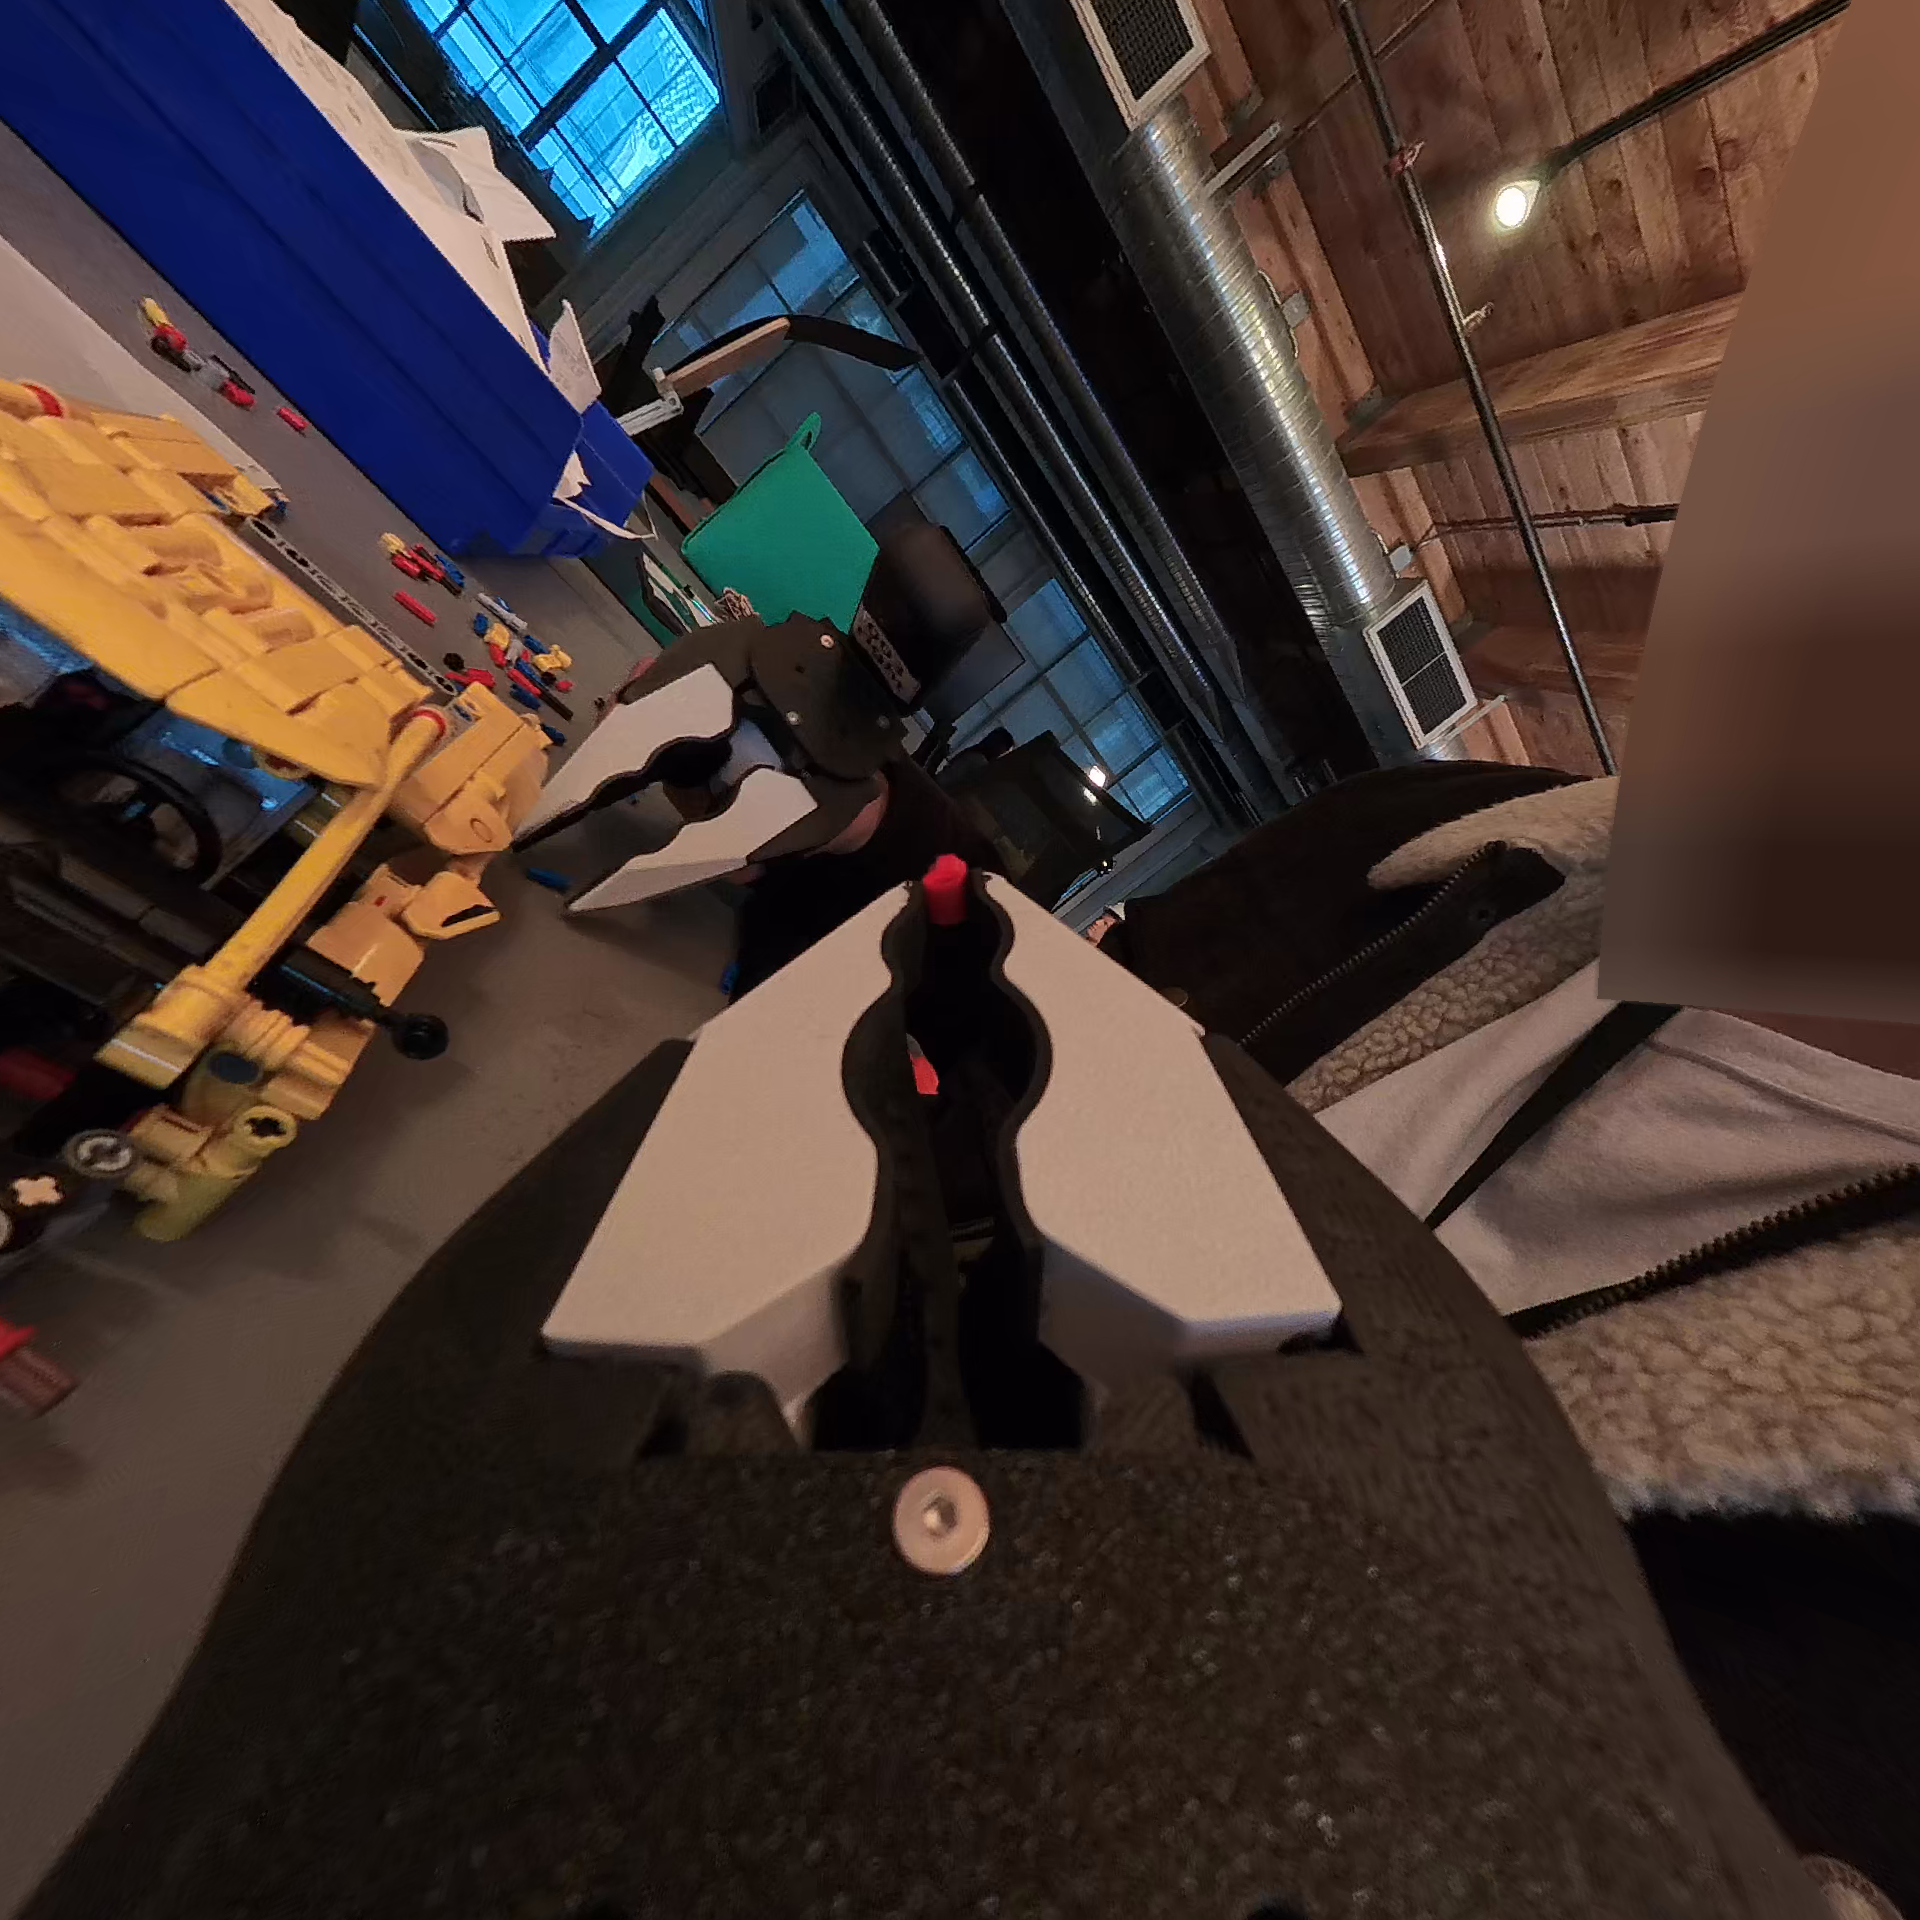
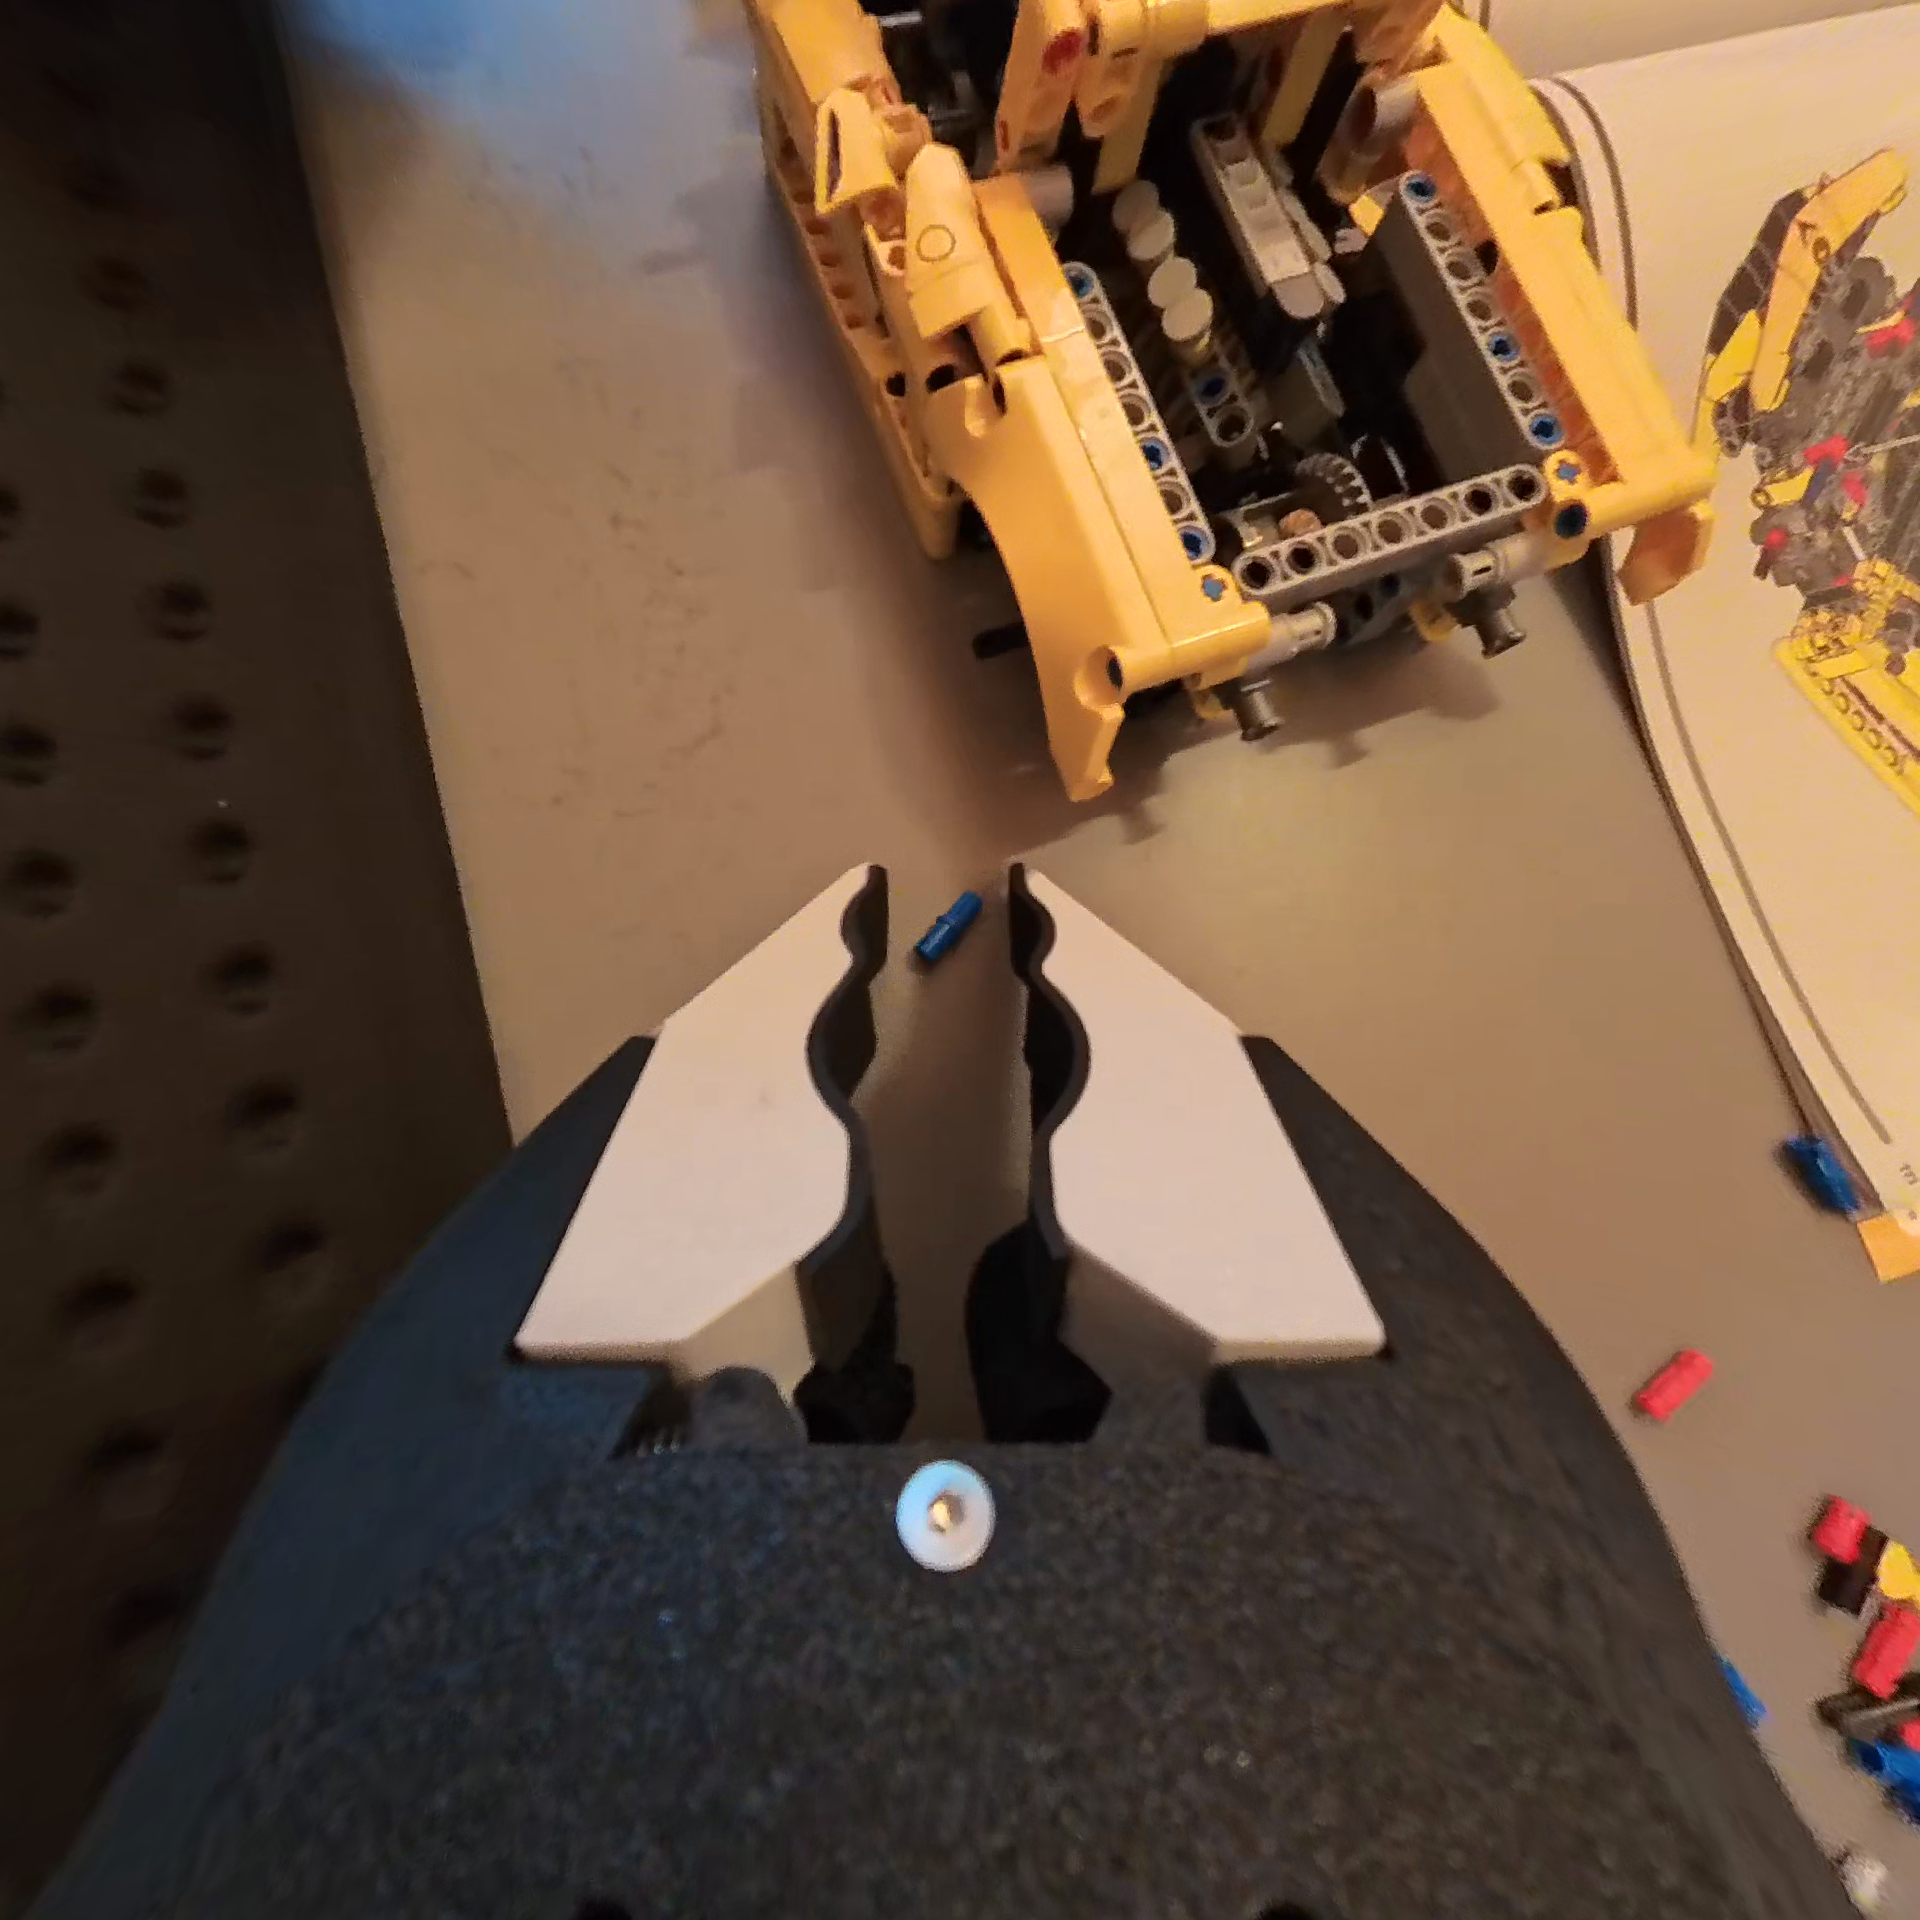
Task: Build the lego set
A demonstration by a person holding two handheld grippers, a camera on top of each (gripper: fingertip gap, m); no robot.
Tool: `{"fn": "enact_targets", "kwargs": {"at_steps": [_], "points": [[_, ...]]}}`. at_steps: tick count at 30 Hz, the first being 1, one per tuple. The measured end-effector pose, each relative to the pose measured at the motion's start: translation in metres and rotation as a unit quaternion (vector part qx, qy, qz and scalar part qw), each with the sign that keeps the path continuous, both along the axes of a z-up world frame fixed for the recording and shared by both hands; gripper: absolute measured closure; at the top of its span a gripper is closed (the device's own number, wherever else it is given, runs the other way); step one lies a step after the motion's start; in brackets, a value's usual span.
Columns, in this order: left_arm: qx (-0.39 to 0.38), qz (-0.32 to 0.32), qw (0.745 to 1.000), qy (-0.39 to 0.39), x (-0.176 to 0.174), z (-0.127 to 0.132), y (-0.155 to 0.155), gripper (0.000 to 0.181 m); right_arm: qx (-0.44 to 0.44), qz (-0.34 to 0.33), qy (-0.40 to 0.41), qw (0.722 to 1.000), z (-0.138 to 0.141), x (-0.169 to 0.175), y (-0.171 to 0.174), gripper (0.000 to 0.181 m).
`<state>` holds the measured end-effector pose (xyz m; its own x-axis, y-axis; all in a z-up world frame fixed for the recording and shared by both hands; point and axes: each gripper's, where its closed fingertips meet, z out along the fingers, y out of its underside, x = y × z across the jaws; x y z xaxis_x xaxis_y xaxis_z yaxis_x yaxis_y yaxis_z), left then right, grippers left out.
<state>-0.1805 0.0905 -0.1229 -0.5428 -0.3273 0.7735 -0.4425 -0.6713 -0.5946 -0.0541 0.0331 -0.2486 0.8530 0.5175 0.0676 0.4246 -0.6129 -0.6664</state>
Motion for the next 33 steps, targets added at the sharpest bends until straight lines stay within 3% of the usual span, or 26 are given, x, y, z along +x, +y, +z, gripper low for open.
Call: {"fn": "enact_targets", "kwargs": {"at_steps": [8,14,30,33], "points": [[-0.005,0.002,1.0,0.001,0.0,0.0,0.001,0.174,0.011,-0.065,0.001,0.998,-0.004,0.006,-0.001,0.175],[-0.004,0.002,1.0,0.001,0.0,0.0,0.001,0.174,0.026,-0.073,-0.006,0.997,-0.002,0.011,-0.003,0.165],[0.008,0.024,1.0,-0.001,0.003,-0.001,0.007,0.174,0.036,-0.077,-0.012,0.996,-0.003,0.012,-0.004,0.177],[0.008,0.039,0.999,-0.003,0.003,0.0,0.012,0.174,0.095,-0.038,-0.047,0.994,0.025,-0.006,0.005,0.177]]}}
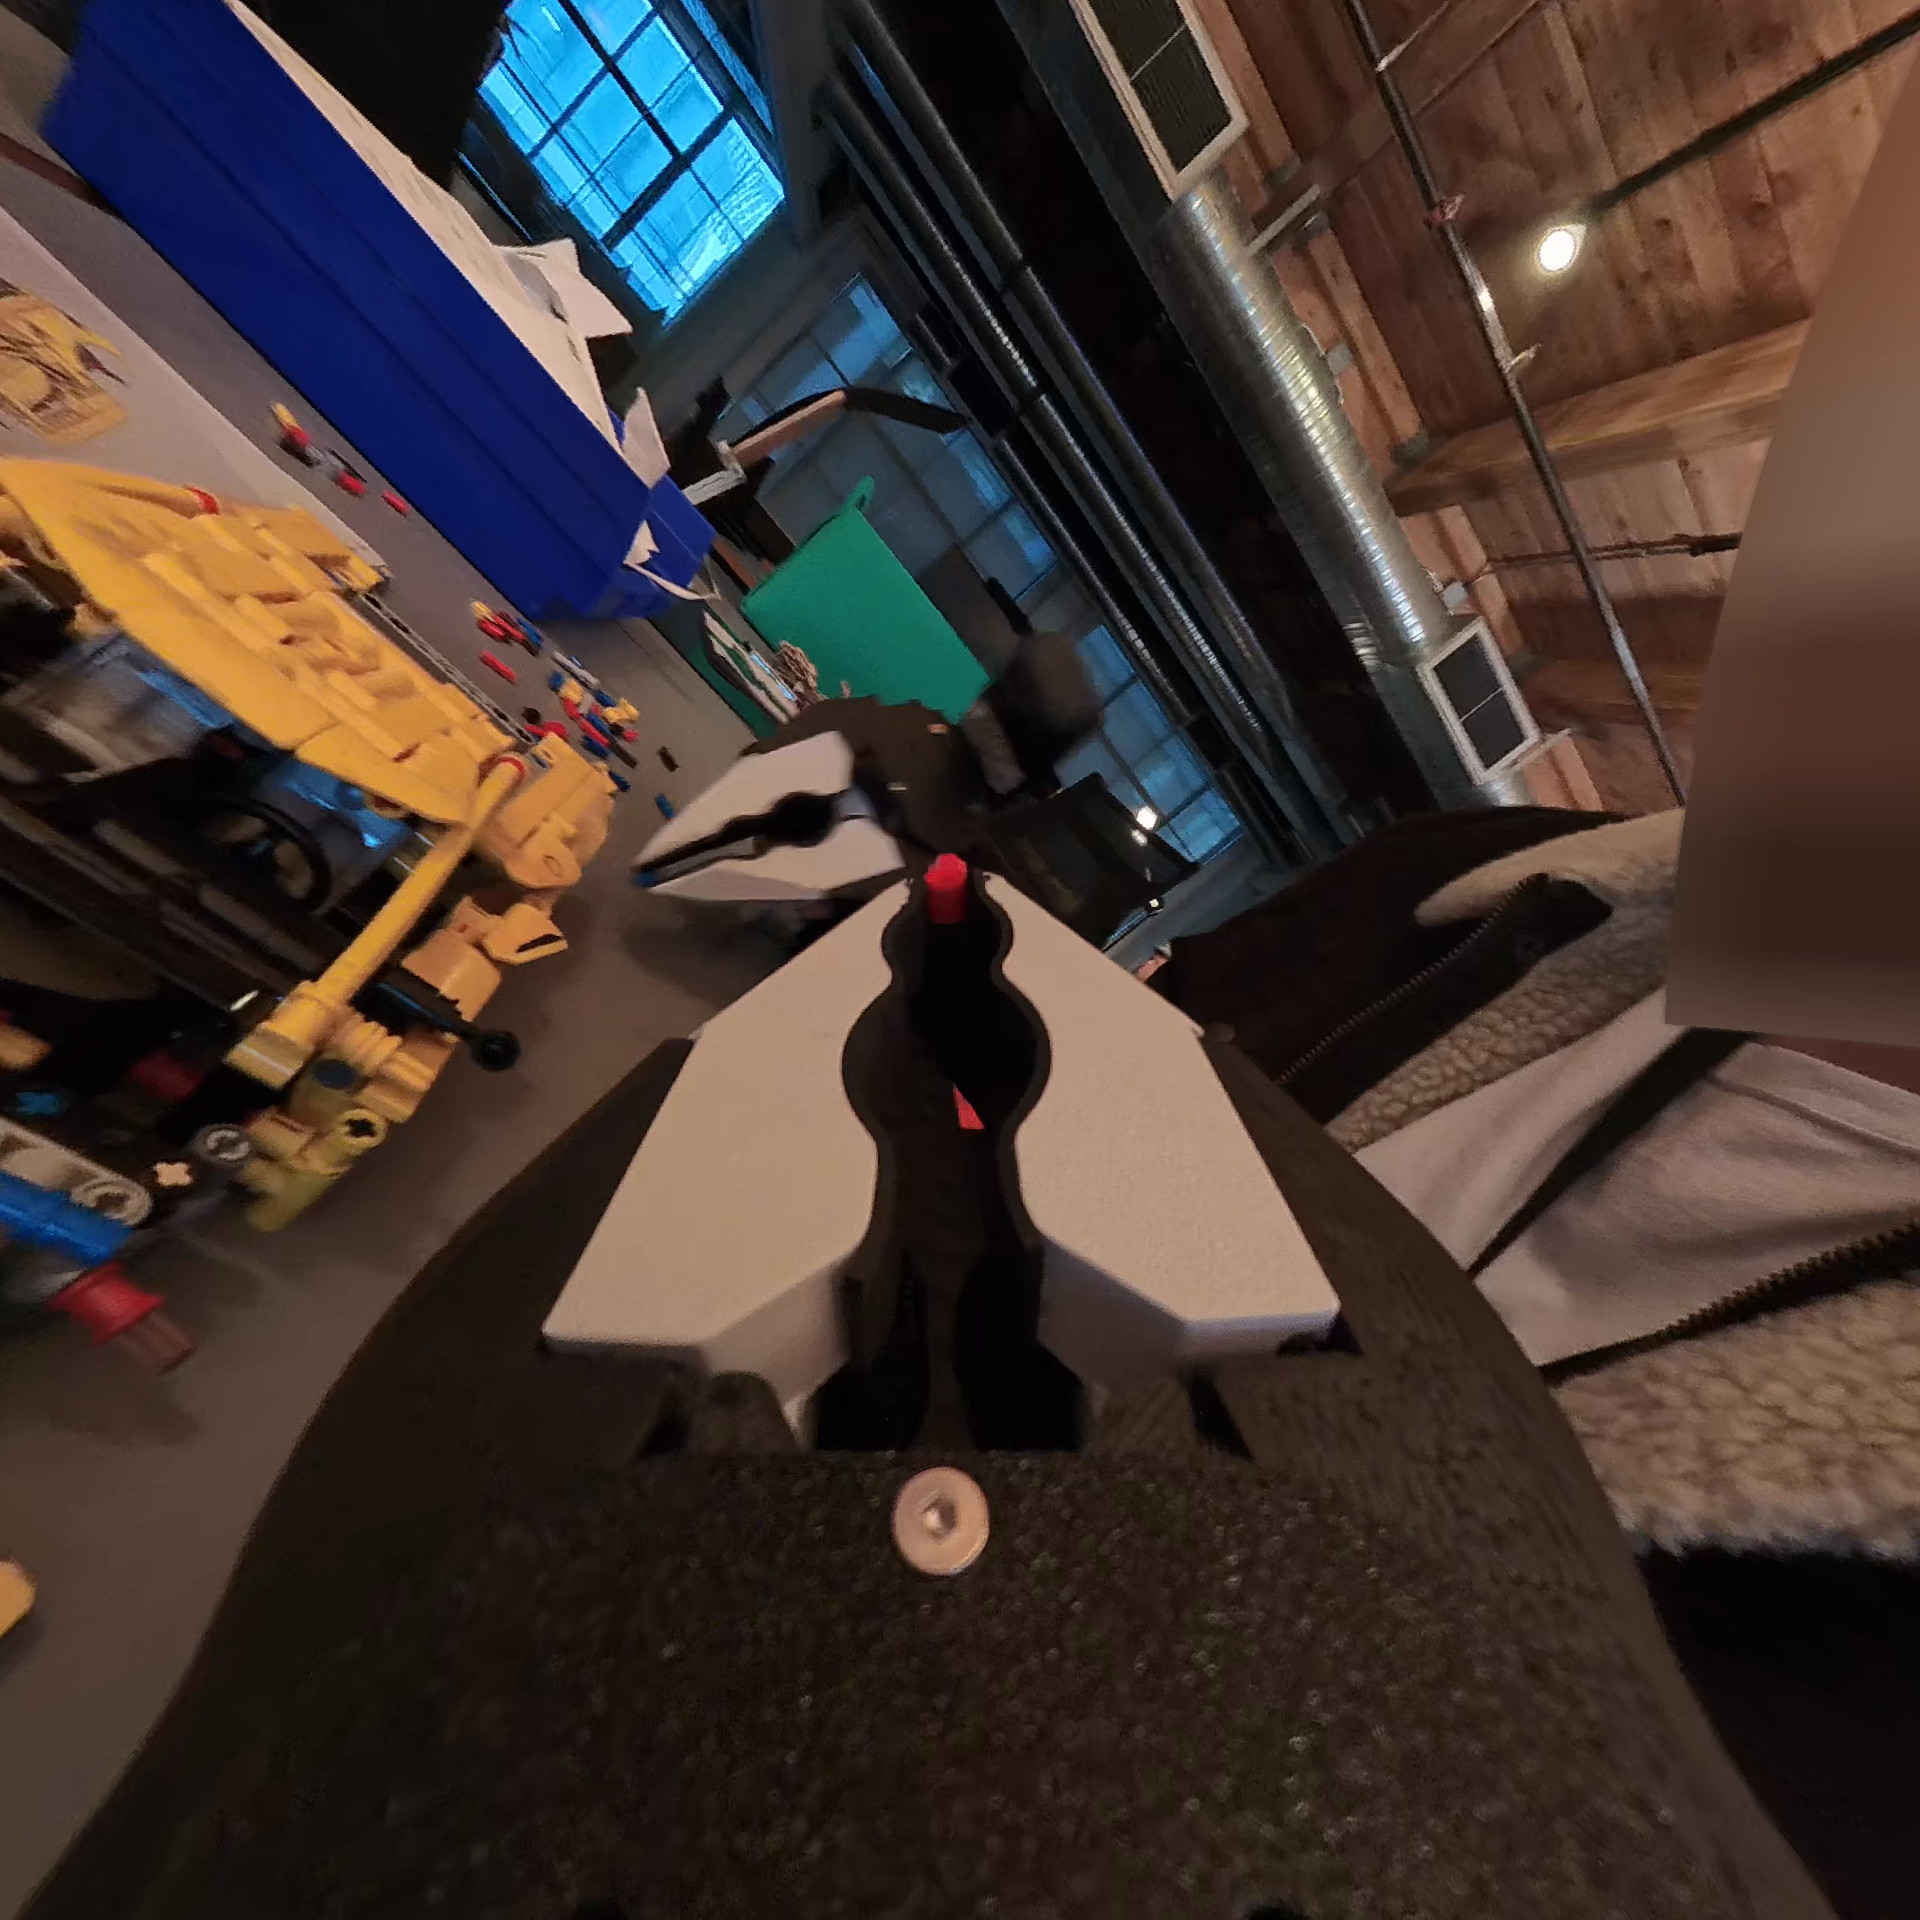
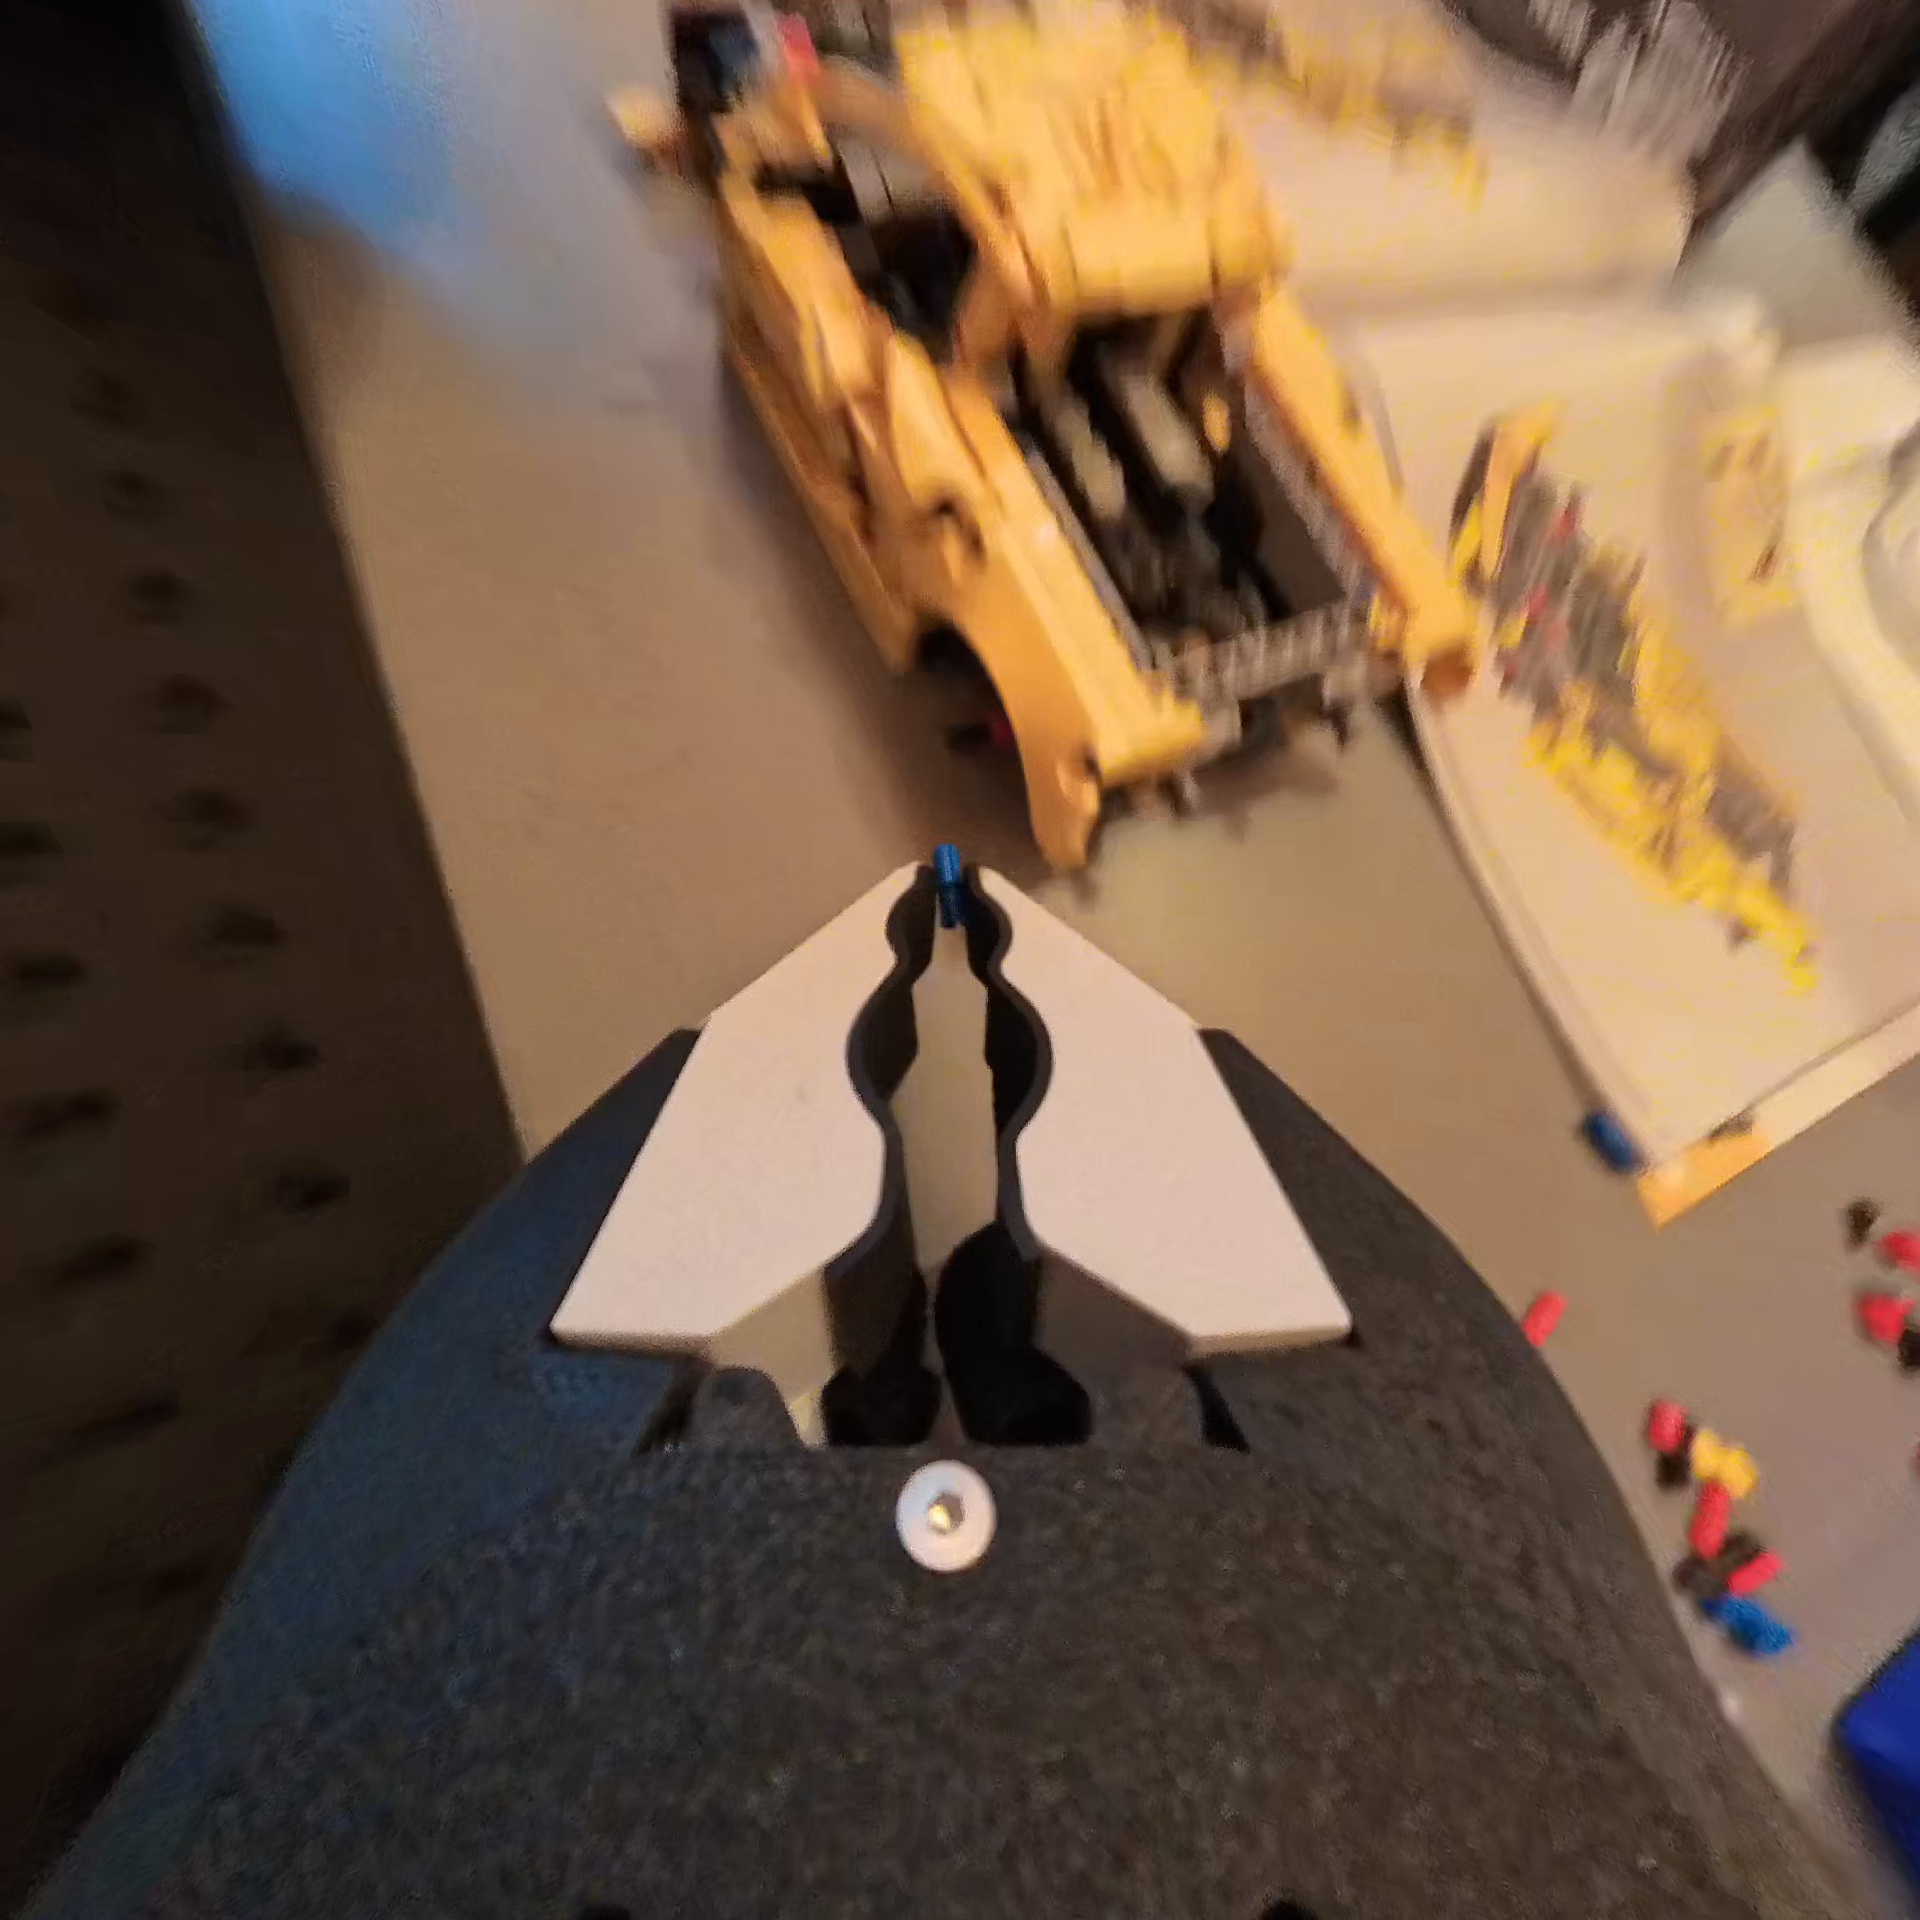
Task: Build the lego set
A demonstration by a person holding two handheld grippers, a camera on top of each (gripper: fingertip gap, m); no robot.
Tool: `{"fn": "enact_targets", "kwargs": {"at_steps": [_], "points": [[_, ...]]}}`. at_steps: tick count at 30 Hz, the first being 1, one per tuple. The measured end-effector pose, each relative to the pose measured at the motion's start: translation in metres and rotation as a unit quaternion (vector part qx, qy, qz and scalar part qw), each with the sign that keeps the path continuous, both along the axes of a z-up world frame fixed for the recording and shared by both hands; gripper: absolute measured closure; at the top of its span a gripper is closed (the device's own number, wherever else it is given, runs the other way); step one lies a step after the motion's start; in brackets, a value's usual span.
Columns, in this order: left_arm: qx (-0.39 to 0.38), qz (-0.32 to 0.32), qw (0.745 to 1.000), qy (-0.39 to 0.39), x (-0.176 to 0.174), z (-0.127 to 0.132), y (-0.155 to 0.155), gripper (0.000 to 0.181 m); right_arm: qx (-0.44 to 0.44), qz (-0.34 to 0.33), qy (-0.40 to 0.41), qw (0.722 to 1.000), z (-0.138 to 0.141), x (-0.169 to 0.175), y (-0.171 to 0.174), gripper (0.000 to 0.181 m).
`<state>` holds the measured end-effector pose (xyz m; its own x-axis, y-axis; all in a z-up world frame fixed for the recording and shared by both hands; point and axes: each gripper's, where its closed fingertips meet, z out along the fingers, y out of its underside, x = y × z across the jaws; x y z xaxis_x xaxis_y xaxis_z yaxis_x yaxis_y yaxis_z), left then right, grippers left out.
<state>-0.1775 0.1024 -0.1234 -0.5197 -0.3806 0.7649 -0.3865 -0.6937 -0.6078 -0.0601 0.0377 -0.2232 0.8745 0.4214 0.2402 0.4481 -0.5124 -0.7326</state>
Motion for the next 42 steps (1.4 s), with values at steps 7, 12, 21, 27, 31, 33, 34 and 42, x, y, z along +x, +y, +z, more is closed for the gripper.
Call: {"fn": "enact_targets", "kwargs": {"at_steps": [7,12,21,27,31,33,34,42], "points": [[0.003,-0.009,1.0,0.006,0.0,-0.002,-0.003,0.174,0.088,0.09,0.002,0.992,0.093,-0.099,0.044,0.177],[0.021,-0.013,1.0,0.011,-0.001,-0.005,-0.007,0.174,0.063,0.114,-0.048,0.99,0.086,-0.11,0.06,0.177],[0.032,-0.018,0.999,0.027,0.001,-0.011,-0.01,0.174,0.046,0.133,-0.064,0.988,0.081,-0.114,0.056,0.177],[0.056,-0.01,0.998,0.037,0.003,-0.017,-0.01,0.174,0.036,0.129,-0.069,0.989,0.075,-0.113,0.057,0.178],[0.132,0.006,0.989,0.066,0.007,-0.032,-0.013,0.174,0.0,0.124,-0.115,0.986,0.062,-0.108,0.054,0.178],[0.149,0.004,0.986,0.075,0.007,-0.037,-0.014,0.174,-0.007,0.125,-0.124,0.984,0.057,-0.108,0.053,0.178],[0.151,0.005,0.986,0.076,0.008,-0.037,-0.014,0.174,-0.005,0.123,-0.121,0.985,0.057,-0.108,0.053,0.178],[0.112,-0.045,0.991,0.063,0.002,-0.031,-0.025,0.175,0.025,0.175,-0.038,0.983,0.065,-0.116,0.044,0.178]]}}
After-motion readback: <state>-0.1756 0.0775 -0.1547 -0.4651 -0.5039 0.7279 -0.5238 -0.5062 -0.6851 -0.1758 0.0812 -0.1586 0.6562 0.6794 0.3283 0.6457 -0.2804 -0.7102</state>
